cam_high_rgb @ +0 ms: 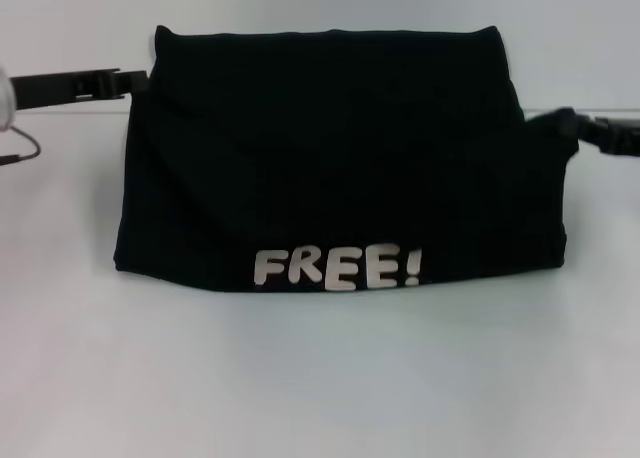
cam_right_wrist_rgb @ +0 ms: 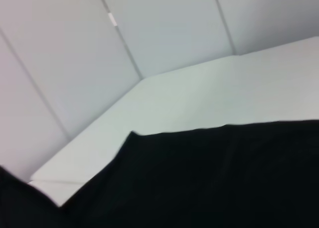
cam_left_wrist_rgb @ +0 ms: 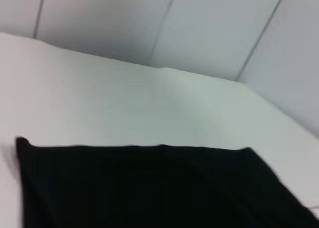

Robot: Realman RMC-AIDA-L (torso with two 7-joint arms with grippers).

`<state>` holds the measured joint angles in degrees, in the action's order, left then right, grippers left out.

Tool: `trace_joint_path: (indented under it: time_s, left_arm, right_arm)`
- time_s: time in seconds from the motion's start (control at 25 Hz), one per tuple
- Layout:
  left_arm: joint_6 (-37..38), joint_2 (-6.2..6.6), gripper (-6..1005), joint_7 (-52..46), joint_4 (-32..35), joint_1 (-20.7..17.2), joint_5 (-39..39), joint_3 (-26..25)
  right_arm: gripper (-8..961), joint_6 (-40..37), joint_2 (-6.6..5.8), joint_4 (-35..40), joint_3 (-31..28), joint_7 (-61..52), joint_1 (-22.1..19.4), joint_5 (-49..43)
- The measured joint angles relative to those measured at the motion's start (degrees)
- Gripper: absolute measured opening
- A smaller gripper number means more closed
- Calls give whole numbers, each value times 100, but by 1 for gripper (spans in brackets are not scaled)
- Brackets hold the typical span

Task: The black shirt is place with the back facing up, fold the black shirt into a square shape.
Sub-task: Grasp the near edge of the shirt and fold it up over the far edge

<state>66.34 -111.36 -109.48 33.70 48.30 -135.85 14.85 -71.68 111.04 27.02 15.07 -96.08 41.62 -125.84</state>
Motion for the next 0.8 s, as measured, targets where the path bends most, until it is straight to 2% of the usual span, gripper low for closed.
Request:
trace_joint_path:
  time_s: [0.2,0.4,0.64,0.8]
  left_arm:
    - [-932,-61,26,200,-299,208,162,318]
    - [-1529,-72,26,538,-552,392,341,340]
    - [-2125,-91,26,868,-868,486,378,343]
    - [-2636,-227,27,1123,-986,488,379,343]
  right_arm:
    - [72,1108,-19,-360,93,-24,423,-1]
    - [74,1971,17,-510,243,-46,735,0]
    - [76,2462,65,-653,277,-40,847,54]
    - [77,2660,146,-758,286,3,867,58]
